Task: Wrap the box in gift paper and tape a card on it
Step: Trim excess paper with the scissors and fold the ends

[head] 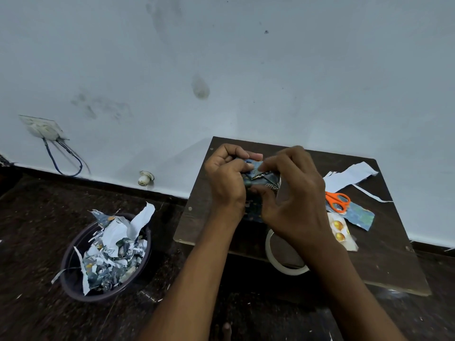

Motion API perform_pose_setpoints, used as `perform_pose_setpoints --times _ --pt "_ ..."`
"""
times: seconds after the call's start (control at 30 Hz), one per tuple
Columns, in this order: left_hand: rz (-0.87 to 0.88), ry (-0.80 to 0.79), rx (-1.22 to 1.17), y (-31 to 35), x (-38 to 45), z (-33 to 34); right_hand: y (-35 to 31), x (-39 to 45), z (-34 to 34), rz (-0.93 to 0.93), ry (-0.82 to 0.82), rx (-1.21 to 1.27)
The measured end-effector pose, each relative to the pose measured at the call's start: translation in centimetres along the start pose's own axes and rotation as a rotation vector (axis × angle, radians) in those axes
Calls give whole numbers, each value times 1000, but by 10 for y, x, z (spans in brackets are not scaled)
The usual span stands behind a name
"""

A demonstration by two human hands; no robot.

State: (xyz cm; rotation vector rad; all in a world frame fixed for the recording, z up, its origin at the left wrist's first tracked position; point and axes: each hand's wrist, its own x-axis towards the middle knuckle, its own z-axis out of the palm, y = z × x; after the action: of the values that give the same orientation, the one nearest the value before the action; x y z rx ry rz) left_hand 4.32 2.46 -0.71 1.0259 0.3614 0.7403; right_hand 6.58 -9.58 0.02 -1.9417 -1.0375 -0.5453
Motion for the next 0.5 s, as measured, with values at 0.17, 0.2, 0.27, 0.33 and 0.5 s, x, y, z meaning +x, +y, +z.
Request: perform_pose_setpoints --times 0.17,0.2,0.27,0.33,0.5 --pt "-76 -75 8 2 4 -5 7 -8 12 -51 -50 -116" --pt "-83 -130 29 2 5 -7 10 -9 15 -52 -5 -115" --pt "-79 -256 84 2 3 -9 16 -9 16 -31 109 -83" --pt "-75 -372 150 1 2 -9 21 -7 15 -8 185 -67" --pt "-104 -446 278 -5 6 -13 27 0 9 59 212 15"
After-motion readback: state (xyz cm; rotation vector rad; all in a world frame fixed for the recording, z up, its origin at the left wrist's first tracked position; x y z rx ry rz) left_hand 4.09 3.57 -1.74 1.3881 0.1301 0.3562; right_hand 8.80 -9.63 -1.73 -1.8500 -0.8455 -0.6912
